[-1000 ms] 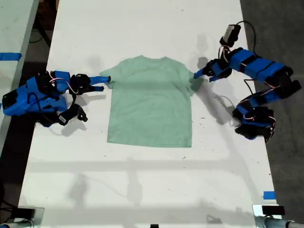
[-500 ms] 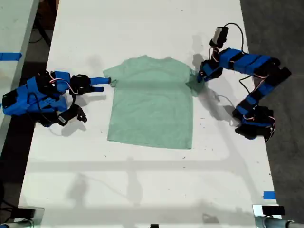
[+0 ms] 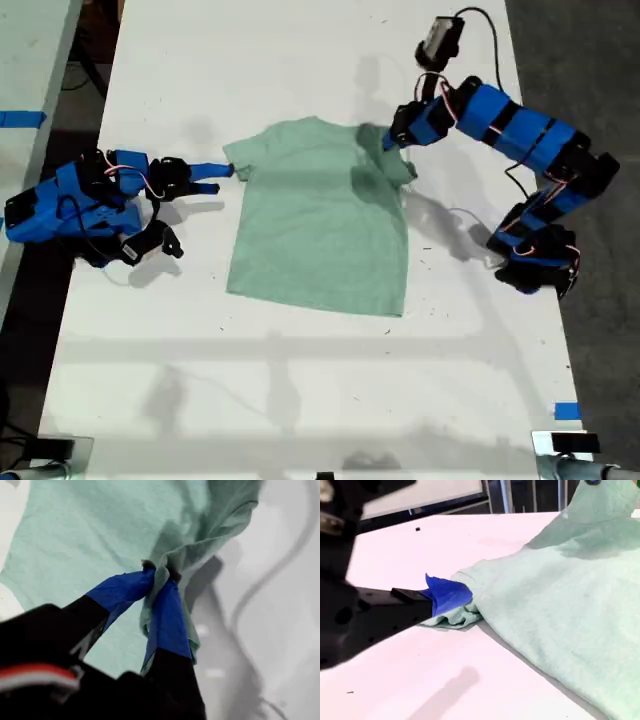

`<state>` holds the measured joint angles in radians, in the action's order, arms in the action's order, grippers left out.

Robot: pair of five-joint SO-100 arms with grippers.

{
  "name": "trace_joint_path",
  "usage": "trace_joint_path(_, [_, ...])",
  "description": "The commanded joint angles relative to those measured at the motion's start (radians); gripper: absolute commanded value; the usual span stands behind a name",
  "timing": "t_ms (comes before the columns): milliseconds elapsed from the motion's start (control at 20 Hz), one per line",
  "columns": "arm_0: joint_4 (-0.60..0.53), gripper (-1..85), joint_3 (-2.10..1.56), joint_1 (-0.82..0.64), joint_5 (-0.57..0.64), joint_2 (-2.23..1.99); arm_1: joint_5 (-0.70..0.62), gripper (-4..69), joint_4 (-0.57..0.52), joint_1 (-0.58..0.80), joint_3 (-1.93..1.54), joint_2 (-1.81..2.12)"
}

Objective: Fold t shirt

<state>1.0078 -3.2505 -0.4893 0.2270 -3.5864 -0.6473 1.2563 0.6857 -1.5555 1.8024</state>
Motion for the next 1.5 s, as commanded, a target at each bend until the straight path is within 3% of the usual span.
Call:
trace_joint_path(0, [0.002,35.1,-0.041,0.000,-0.014,-0.008,0.037,2.3,-0.029,-0.130,0.215,-0.140])
trace_joint_path(200, [0.002,35.0,-0.041,0.002,-0.014,-0.008,0.043,3.7,-0.043,-0.253,0.466,-0.469])
trace_joint_path(300, [0.002,35.0,-0.041,0.002,-0.014,-0.008,0.026,16.0,-0.012,-0.290,0.580,-0.603])
trace_joint_path(500, [0.002,35.2,-0.041,-0.002,-0.014,-0.008,0.021,26.5,0.179,-0.268,0.736,-0.641])
trace_joint_path(750, [0.002,35.0,-0.041,0.000,-0.014,-0.008,0.035,27.8,0.360,-0.181,0.497,-0.235])
trace_joint_path(950, [0.002,35.3,-0.041,0.000,-0.015,-0.008,0.103,25.4,0.189,-0.178,-0.179,0.296])
trace_joint_path(1050, [0.002,35.4,-0.041,0.002,-0.041,-0.008,0.146,20.8,0.084,-0.178,-0.551,0.575])
trace_joint_path(1200, [0.002,43.0,-0.041,0.002,-0.101,-0.008,0.186,10.6,-0.003,-0.184,-0.997,0.943])
trace_joint_path(1300, [0.002,42.7,-0.041,-0.012,-0.178,-0.008,0.198,5.3,0.021,-0.189,-1.216,1.215])
trace_joint_path(1400, [0.002,45.0,-0.041,-0.005,-0.209,-0.008,0.190,2.4,0.153,-0.189,-1.367,1.559])
trace_joint_path(1450, [0.002,39.9,-0.041,-0.005,-0.209,-0.008,0.127,2.4,0.183,-0.196,-1.439,1.713])
